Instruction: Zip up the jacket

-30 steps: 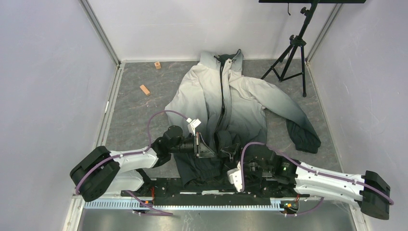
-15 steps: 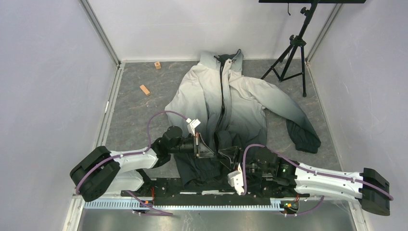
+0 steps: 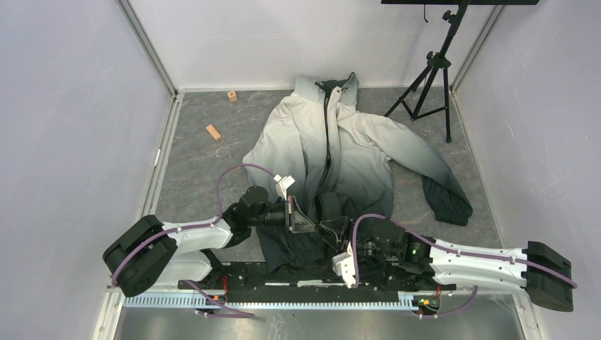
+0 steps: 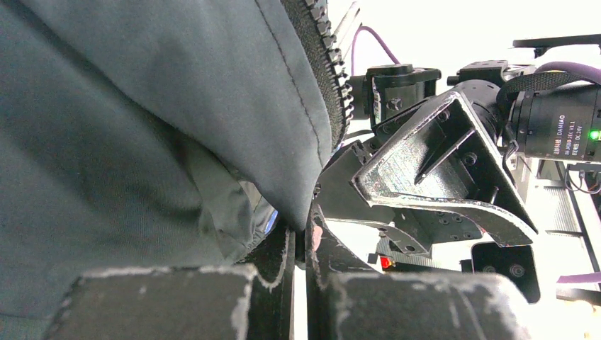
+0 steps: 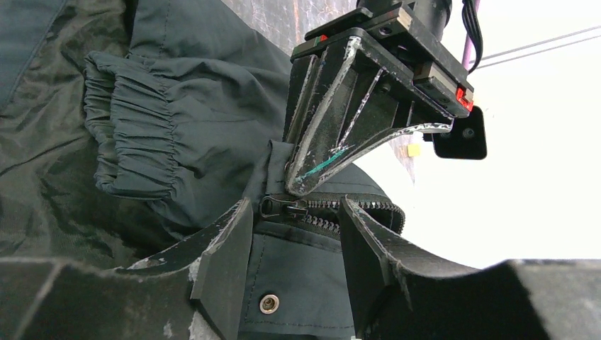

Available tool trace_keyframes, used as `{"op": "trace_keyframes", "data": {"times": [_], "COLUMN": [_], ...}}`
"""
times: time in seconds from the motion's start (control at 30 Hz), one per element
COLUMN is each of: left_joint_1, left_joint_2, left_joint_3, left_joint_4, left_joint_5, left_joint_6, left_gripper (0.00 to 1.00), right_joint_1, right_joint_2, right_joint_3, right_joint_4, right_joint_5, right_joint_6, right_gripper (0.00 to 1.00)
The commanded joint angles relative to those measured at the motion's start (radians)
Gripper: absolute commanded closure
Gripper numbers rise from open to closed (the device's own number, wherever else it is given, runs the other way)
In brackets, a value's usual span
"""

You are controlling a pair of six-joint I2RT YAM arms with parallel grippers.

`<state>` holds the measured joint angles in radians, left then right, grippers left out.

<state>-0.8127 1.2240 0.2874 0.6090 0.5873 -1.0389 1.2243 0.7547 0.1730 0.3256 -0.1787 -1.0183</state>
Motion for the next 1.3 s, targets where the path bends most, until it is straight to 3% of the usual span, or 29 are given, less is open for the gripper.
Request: {"op": "trace_keyframes", "data": {"times": [0.0,0.67,1.27], "left_joint_1": [0.006,0.006,0.006], "left_joint_2": [-0.015,-0.025,-0.009], "left_joint_3": [-0.008,-0.021,-0.026], "left_joint_4": [0.055,0.076,0.090], "left_joint_5": [0.025,0.022,0.022], "left_joint_6": [-0.026,-0.036,-0.040], "left_gripper": [0.98,0.98,0.98], "right_joint_1": [0.011,0.014,0.014], "right_joint_2": [0.010,0.026,-0.025], "right_joint_3": [-0.010,-0.007,-0.010], "right_joint_4": [0.081,0.111,0.089], "right_joint_5": [0.026,0.046,0.045], "right_joint_6": [0.002,0.011,0.030], "right_gripper": [0.47,0.45,0.51]}}
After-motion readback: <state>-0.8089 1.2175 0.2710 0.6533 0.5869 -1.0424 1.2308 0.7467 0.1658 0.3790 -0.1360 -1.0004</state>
